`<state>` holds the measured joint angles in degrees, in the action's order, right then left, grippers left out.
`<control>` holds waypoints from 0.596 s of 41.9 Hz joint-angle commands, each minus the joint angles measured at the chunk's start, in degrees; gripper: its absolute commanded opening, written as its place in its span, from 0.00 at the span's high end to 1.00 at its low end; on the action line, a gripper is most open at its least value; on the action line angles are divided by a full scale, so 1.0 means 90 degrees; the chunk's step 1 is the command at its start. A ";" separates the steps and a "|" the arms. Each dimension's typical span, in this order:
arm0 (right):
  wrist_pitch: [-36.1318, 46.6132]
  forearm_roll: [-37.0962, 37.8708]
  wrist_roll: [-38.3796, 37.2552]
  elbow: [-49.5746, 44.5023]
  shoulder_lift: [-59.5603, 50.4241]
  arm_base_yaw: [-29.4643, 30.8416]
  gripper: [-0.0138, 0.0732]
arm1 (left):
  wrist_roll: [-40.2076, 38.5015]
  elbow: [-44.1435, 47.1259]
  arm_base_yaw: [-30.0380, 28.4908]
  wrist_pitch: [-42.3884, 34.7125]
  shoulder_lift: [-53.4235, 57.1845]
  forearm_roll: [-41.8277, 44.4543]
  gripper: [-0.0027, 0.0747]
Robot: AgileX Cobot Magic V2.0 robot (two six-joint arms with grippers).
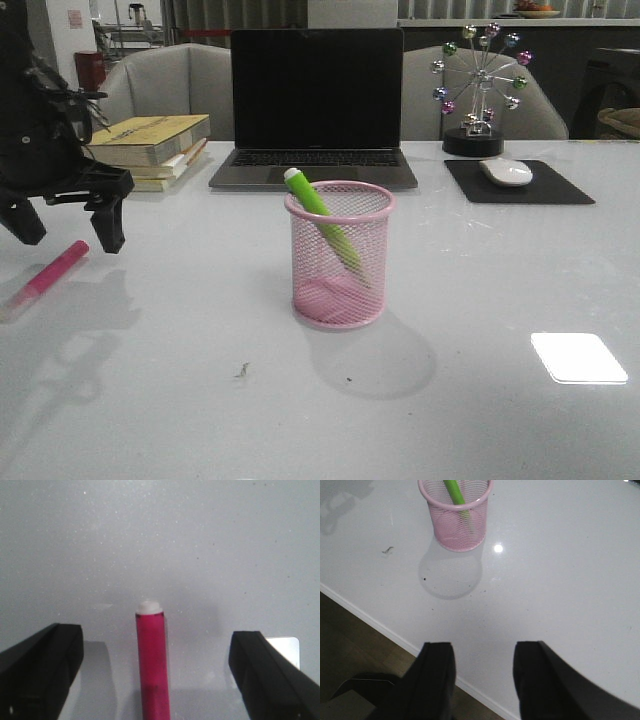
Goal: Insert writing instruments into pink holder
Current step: 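Lower the left gripper onto the pink marker and close on it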
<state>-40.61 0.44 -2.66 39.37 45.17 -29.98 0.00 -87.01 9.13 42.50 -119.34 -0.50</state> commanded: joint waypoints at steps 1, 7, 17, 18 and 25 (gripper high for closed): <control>0.0378 0.0018 0.0025 0.0186 -0.0053 0.0023 0.38 | -0.0041 -0.0351 -0.0015 -0.0186 0.0209 -0.0001 0.14; 0.0379 0.0018 0.0025 0.0180 -0.0053 0.0023 0.38 | -0.0041 -0.0371 -0.0015 -0.0142 0.0092 -0.0001 0.14; 0.0379 0.0018 0.0025 0.0168 -0.0053 0.0023 0.38 | -0.0041 -0.0371 -0.0015 0.0146 0.0079 -0.0001 0.25; 0.0379 0.0018 0.0025 0.0168 -0.0053 0.0023 0.38 | -0.0041 -0.0371 -0.0015 0.0147 0.0079 0.0008 0.28; 0.0379 0.0018 0.0025 0.0168 -0.0053 0.0023 0.38 | -0.0041 -0.0371 -0.0015 0.0162 0.0079 0.0008 0.51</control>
<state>-40.61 0.44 -2.66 39.26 45.17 -29.98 0.00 -88.61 9.13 44.58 -121.74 -0.50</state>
